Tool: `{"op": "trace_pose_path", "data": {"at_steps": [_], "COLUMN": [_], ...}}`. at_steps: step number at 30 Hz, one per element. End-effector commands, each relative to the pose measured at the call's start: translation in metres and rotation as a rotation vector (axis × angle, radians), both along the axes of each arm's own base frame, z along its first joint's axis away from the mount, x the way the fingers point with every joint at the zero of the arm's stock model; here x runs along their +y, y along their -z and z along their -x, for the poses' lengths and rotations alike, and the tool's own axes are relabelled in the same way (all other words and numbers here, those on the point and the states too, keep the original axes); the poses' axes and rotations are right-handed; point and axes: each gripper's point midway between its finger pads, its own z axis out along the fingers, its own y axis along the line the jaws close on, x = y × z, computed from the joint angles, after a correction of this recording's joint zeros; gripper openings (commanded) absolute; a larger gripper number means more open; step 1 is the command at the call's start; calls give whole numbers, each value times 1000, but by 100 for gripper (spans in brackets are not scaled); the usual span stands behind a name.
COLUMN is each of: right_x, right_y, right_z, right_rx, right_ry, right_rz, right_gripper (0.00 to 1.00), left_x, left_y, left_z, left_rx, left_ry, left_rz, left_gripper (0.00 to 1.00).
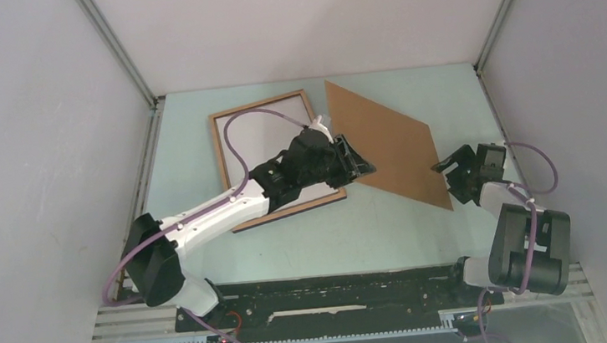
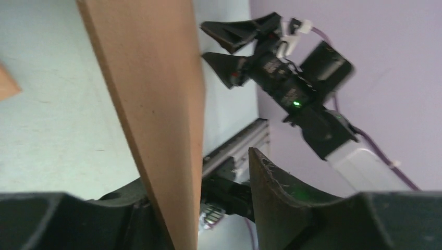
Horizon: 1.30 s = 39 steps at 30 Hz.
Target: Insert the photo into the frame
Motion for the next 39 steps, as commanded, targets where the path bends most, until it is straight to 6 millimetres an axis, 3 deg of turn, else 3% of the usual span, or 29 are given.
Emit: {"op": "trace_pose_path", "data": {"at_steps": [1,7,10,14,19,22,23,25,29,36,39], "right_x": [33,36,43,57,120,170,196,219,248,251,250], "right_y": [29,12,-11,-56,-111,-138,-146,-157,-161,-181,-183], "right_z": [47,43,37,29,31,50,64,80,87,58,54], "right_rx": [181,110,21,-133,-376,-550,-616,-692,-709,-597,-584], "right_ry": [-77,-146,-220,-335,-629,-845,-927,-984,-969,-671,-619], "right_rz": [-96,-39,10,179,391,565,608,707,931,1275,1317], "right_gripper": [90,91,92,92,94,94,94,94,94,89,75], "left_x": [20,34,46,73,105,123,128,137,143,149,154], "left_y": [-18,-18,-24,-36,-50,-58,-61,-65,-72,-80,-84], "left_z": [-21,-27,-27,-31,-28,-24,-24,-23,-19,-8,-7], "left_rx": [-131,-139,-152,-183,-202,-184,-180,-169,-138,-117,-115], "left_ry": [-81,-94,-75,-83,-103,-132,-144,-170,-188,-185,-201], "left_rz": [-78,-84,-81,-91,-99,-78,-75,-68,-46,-13,-1], "left_gripper": [43,11,4,0,0,0,0,0,0,0,0]}}
